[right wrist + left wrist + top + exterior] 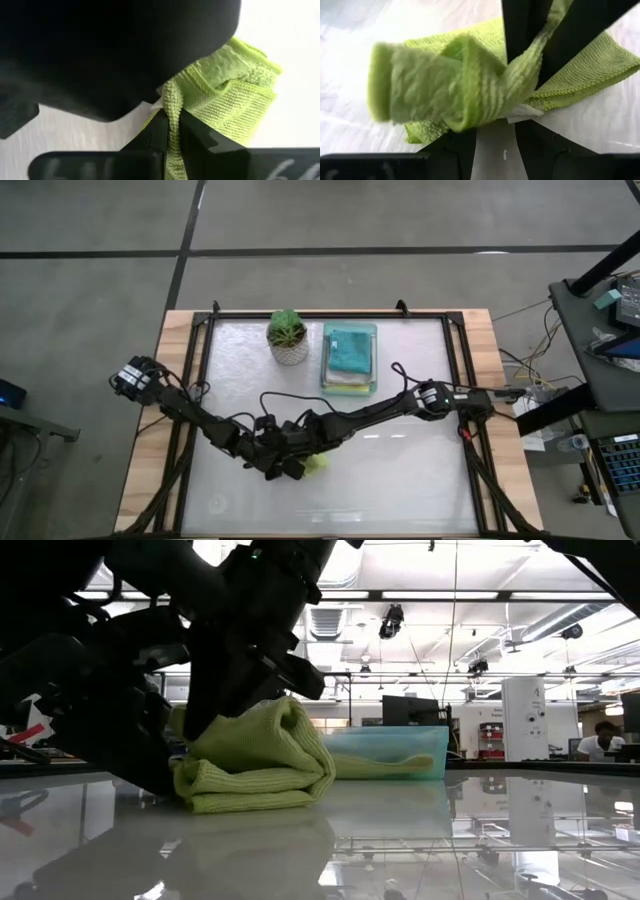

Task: Fold microfiber towels
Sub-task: Fold the green microfiber cloth

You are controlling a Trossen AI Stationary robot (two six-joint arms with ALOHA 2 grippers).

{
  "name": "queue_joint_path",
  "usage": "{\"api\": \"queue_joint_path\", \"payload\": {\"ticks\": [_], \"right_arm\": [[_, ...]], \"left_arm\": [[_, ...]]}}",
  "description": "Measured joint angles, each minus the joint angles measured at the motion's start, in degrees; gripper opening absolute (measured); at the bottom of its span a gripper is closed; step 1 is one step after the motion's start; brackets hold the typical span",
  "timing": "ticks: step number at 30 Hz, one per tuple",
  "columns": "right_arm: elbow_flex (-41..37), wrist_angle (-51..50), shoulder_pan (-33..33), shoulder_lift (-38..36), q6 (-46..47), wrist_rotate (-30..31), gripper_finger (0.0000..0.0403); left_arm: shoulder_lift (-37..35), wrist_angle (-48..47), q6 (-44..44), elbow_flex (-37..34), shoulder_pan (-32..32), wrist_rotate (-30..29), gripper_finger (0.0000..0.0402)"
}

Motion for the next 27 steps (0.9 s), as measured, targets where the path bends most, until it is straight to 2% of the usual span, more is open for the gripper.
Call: {"api": "queue_joint_path", "payload": {"ticks": [9,16,22,27], "right_arm": [[-0.1,4.4,0.0,0.0,-1.5,0.5,0.0093],[-0.1,8.1,0.1,0.0,-6.0,0.5,0.0120],[-0.2,2.3,0.6,-3.7,-11.5,0.6,0.0127],[-0.3,-8.0,2.7,-6.9,-12.5,1.1,0.0124]], "left_arm": [[-2.9,-3.5,-1.6,-0.4,-1.3,1.9,0.0121],[-9.0,-9.2,-3.1,-0.4,-2.6,4.5,0.0121],[-16.3,-14.1,-2.8,-0.4,-3.3,5.1,0.0121],[-20.0,-15.4,0.3,-0.4,-3.3,-0.8,0.0121]]}}
